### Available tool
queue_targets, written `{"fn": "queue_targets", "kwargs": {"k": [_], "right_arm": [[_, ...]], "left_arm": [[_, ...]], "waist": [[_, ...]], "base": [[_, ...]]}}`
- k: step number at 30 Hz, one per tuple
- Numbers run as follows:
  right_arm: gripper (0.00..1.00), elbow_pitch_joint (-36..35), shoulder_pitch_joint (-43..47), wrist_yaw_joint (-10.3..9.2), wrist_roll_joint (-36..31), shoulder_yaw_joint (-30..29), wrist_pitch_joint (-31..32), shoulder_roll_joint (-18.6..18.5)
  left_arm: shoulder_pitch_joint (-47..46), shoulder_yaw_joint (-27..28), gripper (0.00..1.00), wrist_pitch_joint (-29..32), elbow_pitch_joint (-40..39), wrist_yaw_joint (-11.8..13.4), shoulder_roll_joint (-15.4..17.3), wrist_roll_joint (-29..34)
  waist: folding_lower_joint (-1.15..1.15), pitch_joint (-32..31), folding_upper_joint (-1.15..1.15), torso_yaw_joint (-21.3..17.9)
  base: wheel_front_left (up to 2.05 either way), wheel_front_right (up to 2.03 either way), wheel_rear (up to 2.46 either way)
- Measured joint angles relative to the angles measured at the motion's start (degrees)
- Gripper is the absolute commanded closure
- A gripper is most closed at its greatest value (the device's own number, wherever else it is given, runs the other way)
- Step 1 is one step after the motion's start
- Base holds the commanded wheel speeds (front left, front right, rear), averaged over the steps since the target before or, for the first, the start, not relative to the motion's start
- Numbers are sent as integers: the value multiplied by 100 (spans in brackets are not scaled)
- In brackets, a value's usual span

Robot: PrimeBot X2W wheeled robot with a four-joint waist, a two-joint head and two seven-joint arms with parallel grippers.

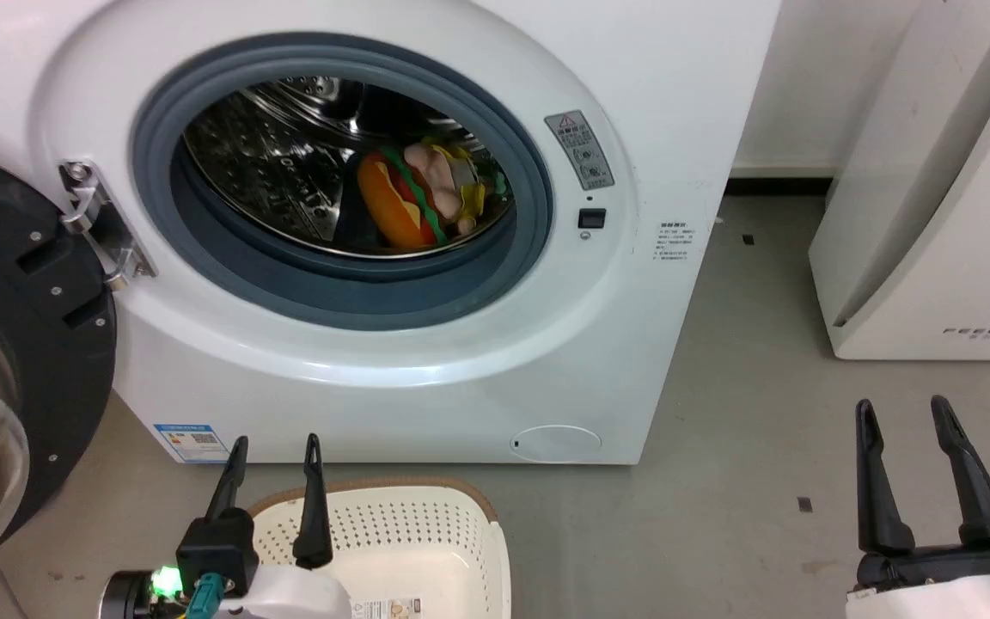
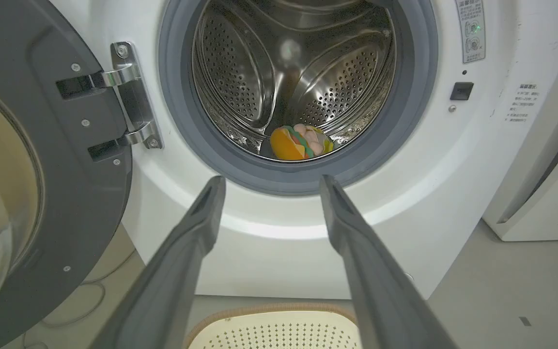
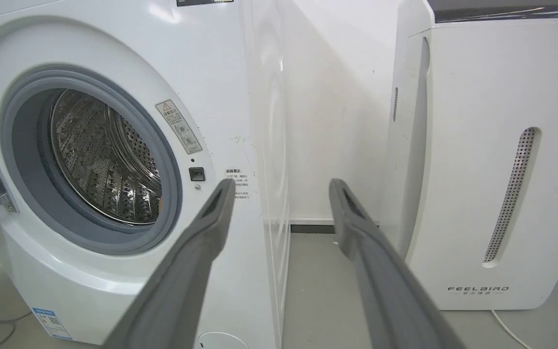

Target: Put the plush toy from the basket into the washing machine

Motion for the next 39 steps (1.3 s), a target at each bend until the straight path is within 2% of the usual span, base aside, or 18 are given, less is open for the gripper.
{"fn": "queue_targets", "kwargs": {"k": [11, 12, 39], "right_arm": [[0, 98, 102, 0, 45, 15, -1, 0], [100, 108, 102, 1, 45, 16, 0, 0], [100, 175, 73, 1, -29, 90, 255, 0]], "left_arm": [[83, -30, 0, 0, -19, -43, -31, -16], [83, -30, 100, 1, -15, -52, -33, -19], [82, 23, 100, 266, -153, -101, -35, -1]], "waist": [[0, -127, 0, 118], [0, -128, 0, 118], [1, -151, 0, 84]], "base": [[0, 0, 0], [0, 0, 0], [0, 0, 0]]}}
